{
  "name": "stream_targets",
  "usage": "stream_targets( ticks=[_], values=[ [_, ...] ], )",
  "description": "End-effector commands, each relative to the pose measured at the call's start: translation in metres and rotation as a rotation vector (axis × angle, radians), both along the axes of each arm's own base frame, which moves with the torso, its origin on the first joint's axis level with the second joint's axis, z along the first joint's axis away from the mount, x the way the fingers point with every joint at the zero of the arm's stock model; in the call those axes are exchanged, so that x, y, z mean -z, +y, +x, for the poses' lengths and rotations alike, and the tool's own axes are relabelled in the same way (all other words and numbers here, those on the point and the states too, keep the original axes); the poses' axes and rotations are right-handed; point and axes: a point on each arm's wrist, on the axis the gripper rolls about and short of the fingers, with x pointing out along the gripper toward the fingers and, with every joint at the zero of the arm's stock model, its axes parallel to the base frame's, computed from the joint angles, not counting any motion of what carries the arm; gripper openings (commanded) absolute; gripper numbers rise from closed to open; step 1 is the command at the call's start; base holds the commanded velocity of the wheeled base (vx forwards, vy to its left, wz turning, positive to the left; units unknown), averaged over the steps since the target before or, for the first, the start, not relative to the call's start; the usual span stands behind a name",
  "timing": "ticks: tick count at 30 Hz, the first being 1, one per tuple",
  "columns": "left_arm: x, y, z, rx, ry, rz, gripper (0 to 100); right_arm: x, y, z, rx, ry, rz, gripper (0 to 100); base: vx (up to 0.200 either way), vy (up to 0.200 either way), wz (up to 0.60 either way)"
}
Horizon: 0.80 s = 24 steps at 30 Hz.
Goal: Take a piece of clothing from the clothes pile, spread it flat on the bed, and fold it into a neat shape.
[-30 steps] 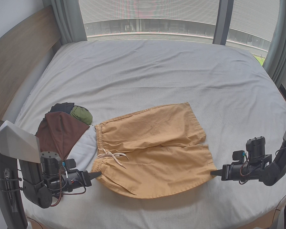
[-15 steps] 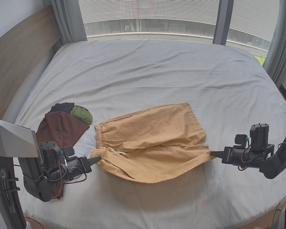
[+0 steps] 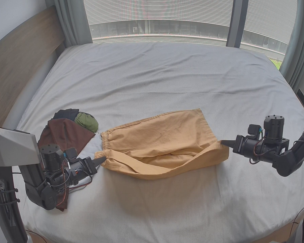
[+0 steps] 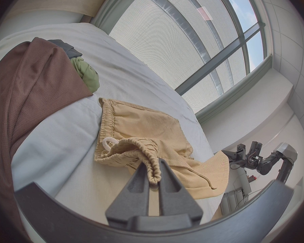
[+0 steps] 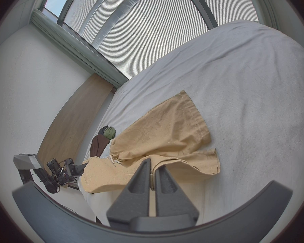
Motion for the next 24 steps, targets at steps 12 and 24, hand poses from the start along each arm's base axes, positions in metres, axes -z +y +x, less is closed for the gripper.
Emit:
stream_targets(
  ticks=[12,24],
  values=[
    [-0.006,-0.002,0.015,-0.056,-0.031,-0.041,0,-0.011,0.004,0.036,0.002,-0.076,0.016,0,0.000,0.000,0.00],
    [-0.009,-0.002,0.028,-0.121,-0.052,-0.075,0,-0.024,-0.002,0.064,0.044,-0.142,0.056,0,0.000,0.000,0.00]
  ],
)
